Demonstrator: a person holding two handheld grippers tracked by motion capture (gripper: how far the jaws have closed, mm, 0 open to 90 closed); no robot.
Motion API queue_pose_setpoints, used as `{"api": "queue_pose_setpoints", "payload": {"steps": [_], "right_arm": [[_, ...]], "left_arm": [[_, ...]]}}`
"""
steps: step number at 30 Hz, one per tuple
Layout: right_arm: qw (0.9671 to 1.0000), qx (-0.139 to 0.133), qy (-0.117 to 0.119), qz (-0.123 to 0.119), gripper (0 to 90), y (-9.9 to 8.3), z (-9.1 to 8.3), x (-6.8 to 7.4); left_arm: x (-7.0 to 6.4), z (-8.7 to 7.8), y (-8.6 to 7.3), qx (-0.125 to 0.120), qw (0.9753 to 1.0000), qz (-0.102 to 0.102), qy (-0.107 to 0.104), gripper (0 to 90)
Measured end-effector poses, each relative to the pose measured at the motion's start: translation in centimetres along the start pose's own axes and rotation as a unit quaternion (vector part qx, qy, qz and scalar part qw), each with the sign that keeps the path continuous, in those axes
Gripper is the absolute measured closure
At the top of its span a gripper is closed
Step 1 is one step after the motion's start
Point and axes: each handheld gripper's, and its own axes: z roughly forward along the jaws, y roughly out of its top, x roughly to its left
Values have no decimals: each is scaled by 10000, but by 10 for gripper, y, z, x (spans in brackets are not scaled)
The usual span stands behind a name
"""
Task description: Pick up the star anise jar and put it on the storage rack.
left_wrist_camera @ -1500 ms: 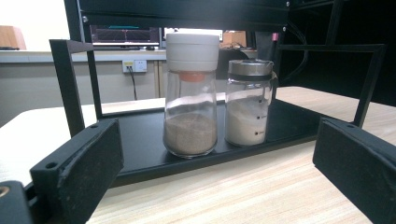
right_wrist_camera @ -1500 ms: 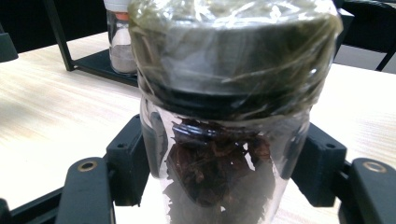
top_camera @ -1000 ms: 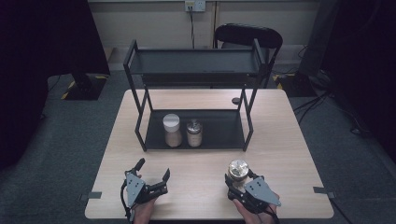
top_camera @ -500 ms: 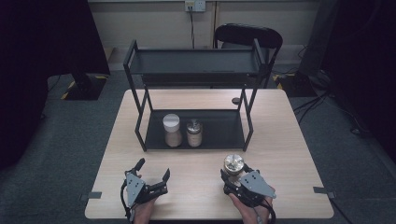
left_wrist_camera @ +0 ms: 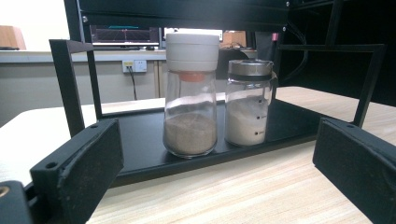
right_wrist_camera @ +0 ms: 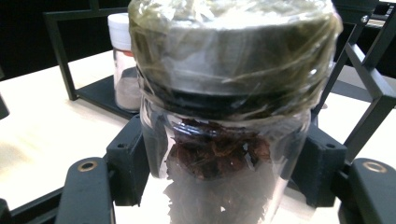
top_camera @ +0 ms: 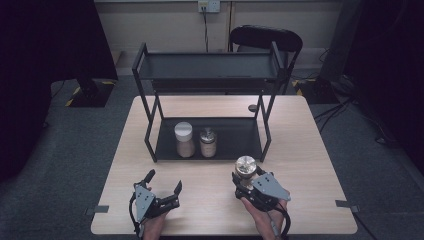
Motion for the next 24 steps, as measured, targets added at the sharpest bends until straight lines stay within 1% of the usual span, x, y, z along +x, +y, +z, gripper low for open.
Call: {"api": "queue_pose_setpoints", "payload": {"steps": [5,10,20,24], "right_arm": [[10000,23,-27,-28,306,9,1,-2],[10000,-42,-29,-12,306,15,4,-5],[10000,-78,-44,18,306,23,19,-8],[10000,-70,-44,34,306,25,28,-10]], "left_arm": [[0,0,0,0,10000,1,1,9],[0,0,0,0,10000,2,2,10],[0,0,0,2,10000,1,3,9],[0,0,0,2,10000,0,3,10]]}}
